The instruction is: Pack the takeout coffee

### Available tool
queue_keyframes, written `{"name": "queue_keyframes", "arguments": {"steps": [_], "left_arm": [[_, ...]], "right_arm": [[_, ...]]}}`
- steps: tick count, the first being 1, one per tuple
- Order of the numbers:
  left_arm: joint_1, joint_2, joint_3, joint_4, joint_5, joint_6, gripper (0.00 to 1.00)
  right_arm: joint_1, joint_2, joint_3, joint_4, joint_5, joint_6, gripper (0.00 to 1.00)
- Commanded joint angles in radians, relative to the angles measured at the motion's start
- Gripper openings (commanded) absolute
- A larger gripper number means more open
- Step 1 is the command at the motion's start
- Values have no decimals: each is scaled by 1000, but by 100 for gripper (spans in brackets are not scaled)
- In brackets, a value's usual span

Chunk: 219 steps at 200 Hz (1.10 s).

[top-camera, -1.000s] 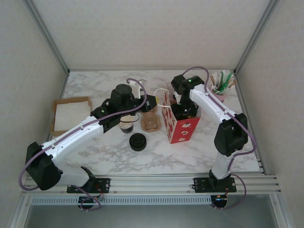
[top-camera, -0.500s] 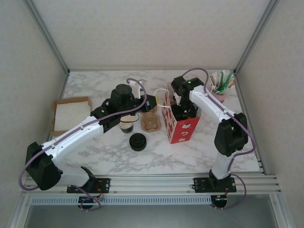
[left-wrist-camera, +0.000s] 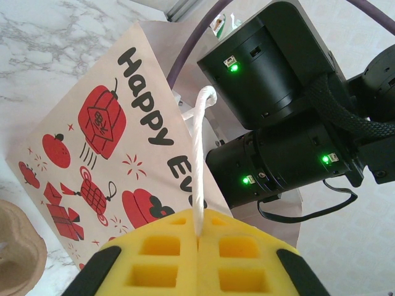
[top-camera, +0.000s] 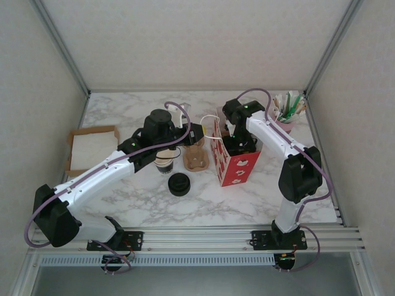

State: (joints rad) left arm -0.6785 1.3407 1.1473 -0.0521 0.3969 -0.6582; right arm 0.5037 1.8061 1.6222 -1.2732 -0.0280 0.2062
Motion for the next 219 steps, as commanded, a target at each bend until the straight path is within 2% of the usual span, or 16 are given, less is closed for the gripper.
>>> {"name": "queue_keyframes", "arguments": {"steps": [1, 219], "left_arm": [[8, -3, -11, 15, 2, -11, 0], [10, 5, -11, 19, 0, -11, 0]], "right_arm": [[-4, -22, 27, -50, 13, 13, 76], [-3, -42, 83, -97, 25, 14, 89]]}}
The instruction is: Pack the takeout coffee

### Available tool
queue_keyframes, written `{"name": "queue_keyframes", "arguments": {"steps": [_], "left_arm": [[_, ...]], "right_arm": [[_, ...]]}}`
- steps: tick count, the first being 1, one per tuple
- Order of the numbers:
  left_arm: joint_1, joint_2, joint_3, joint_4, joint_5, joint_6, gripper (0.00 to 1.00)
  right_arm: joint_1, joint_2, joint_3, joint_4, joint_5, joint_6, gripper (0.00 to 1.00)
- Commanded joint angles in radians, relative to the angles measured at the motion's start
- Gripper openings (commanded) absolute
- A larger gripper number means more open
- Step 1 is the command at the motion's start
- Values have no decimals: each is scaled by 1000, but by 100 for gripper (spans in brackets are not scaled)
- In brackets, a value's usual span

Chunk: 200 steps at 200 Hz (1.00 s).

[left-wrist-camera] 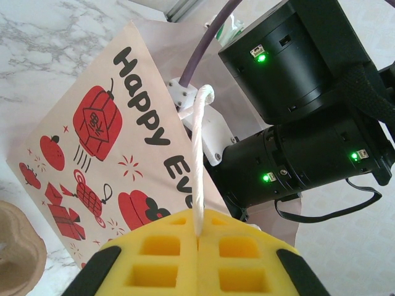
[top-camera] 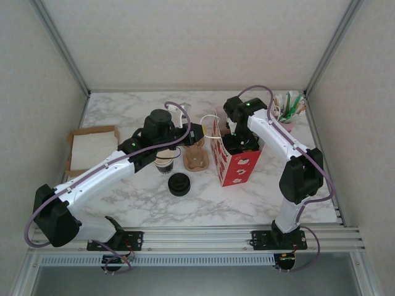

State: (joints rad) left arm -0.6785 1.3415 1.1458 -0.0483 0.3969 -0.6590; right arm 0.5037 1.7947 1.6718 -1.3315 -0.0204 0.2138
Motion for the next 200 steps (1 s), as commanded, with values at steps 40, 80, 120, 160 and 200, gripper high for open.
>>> {"name": "queue_keyframes", "arguments": {"steps": [40, 80, 120, 160, 200], "left_arm": [[10, 2, -9, 16, 1, -11, 0], [10, 1, -13, 15, 0, -13, 0], [10, 2, -12, 18, -3, -14, 1], [10, 2, -13, 17, -2, -14, 1], [10, 2, -14, 18, -3, -16, 2]], "right_arm": [[-3, -34, 29, -37, 17, 8, 89], [-2, -39, 29, -38, 19, 10, 89], [-2, -53, 43, -49, 24, 12, 90], [-2, -67, 55, -58, 25, 16, 90], [0, -81, 71, -67, 25, 18, 91]]}}
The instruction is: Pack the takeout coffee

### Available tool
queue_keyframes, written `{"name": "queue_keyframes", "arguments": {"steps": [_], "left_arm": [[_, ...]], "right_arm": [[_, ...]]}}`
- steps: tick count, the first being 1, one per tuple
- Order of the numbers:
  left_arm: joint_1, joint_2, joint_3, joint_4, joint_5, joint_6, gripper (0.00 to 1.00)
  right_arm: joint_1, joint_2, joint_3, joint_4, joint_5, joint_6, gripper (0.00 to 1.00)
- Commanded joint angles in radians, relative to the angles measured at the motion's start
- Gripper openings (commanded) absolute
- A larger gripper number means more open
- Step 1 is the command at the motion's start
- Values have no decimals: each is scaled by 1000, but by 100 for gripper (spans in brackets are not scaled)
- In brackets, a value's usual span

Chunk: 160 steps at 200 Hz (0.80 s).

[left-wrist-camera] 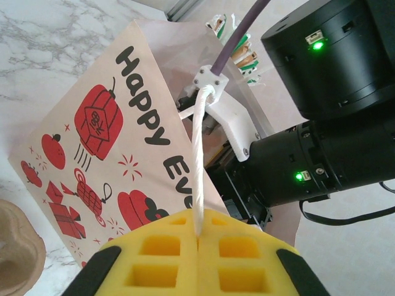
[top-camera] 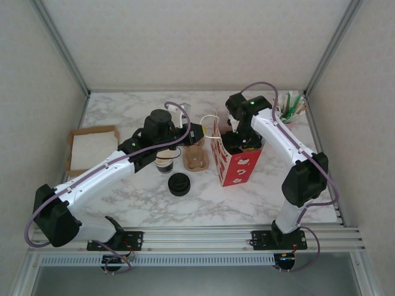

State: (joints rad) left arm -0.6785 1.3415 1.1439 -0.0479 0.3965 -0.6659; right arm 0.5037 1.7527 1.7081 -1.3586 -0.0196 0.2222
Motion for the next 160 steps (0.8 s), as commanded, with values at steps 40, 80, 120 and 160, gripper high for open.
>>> {"name": "queue_keyframes", "arguments": {"steps": [40, 80, 120, 160], "left_arm": [[10, 4, -9, 18, 0, -10, 2], [10, 4, -9, 19, 0, -12, 2], [10, 3, -6, 19, 1, -12, 4], [9, 2, -1, 18, 1, -12, 10]], "right_arm": [[2, -53, 48, -44, 23, 12, 91], [3, -64, 53, -48, 24, 16, 91], [4, -73, 65, -55, 32, 16, 91], [6, -91, 84, -63, 39, 21, 91]]}}
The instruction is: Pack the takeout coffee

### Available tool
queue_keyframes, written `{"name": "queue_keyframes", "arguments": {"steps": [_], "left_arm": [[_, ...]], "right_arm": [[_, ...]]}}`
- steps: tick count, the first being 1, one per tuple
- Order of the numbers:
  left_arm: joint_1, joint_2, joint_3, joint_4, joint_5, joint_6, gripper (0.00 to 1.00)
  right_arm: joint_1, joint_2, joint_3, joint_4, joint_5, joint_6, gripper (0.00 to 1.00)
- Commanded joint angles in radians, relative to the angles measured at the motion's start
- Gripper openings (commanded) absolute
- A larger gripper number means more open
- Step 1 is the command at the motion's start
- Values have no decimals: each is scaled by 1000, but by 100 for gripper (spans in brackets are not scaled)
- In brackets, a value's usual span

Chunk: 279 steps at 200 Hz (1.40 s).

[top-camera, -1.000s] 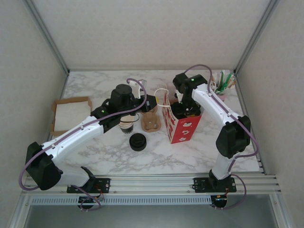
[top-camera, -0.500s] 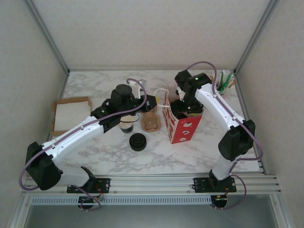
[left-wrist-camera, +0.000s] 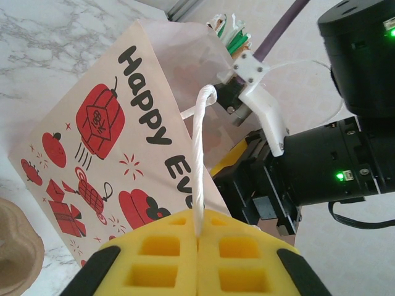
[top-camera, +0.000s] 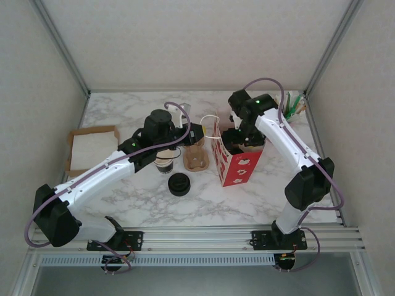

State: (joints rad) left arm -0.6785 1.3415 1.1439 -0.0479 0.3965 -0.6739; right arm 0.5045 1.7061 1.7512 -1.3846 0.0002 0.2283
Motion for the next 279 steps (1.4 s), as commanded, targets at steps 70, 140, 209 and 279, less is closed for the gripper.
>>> {"name": "queue_keyframes", "arguments": {"steps": [70, 140, 209, 279], "left_arm": [[8, -2, 17, 12, 7, -9, 30], [5, -24, 30, 6, 3, -15, 59], [-2, -56, 48, 2, 6, -16, 84], [-9, -122, 60, -12, -3, -10, 100]], "right_arm": [[5, -75, 66, -42, 32, 24, 91], [7, -124, 86, -26, 40, 31, 91], [7, -177, 124, -25, 70, 44, 91], [6, -253, 148, 0, 72, 65, 91]]}}
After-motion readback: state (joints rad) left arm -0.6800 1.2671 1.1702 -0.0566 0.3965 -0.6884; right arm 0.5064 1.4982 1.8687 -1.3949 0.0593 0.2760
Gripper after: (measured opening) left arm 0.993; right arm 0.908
